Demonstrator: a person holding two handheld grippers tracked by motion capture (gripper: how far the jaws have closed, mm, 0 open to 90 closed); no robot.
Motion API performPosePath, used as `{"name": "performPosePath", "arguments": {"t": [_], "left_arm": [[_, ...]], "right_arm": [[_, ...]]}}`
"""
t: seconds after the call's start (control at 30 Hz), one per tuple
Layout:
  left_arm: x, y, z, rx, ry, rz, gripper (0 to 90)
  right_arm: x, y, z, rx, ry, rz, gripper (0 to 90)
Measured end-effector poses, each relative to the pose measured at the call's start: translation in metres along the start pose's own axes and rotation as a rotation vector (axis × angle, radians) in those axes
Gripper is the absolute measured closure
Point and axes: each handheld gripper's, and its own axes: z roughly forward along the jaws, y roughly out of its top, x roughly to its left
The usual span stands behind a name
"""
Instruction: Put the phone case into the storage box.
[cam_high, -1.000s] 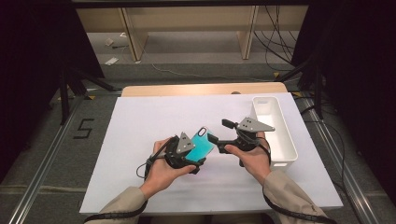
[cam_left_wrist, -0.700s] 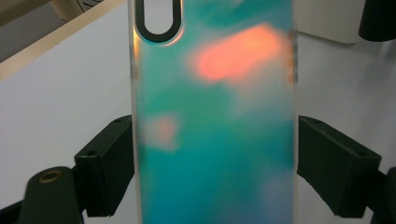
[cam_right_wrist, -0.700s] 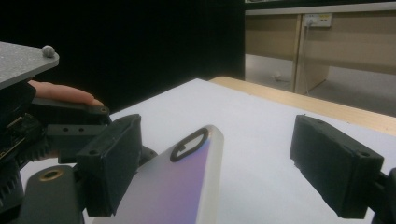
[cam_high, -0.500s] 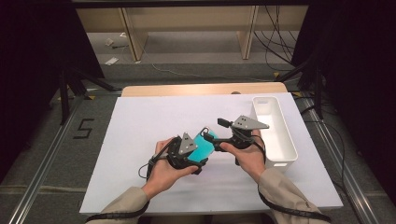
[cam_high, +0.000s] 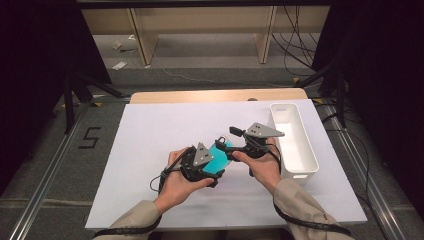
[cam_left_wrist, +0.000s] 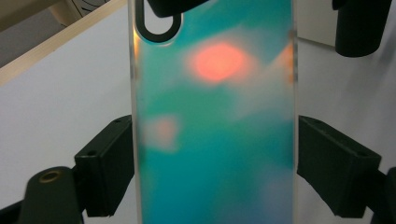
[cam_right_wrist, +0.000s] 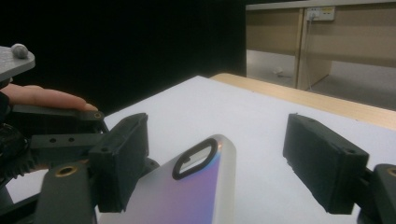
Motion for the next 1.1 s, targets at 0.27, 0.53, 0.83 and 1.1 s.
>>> {"name": "performPosePath", "arguments": {"t": [0.27,0.53,0.83,1.1], "left_arm": [[0.0004,0.0003,-0.0008,-0.007,-0.002,-0.006,16.9],[0.0008,0.0005,-0.0015,-0.004,-0.005,-0.011,16.9],[0.0008,0.0007,-0.0023,-0.005,0.000,-0.021,17.0],[0.0009,-0.0003,-0.0016,-0.012,0.006,-0.022,16.9]], "right_arm": [[0.0000,-0.0020,0.0022,0.021,0.007,0.011,40.1],[-0.0007,-0.0039,0.0036,0.034,0.023,0.036,50.7],[-0.0008,-0.0036,0.0054,0.042,0.048,0.071,59.5],[-0.0009,-0.0024,0.0058,0.055,0.064,0.094,62.9]]}}
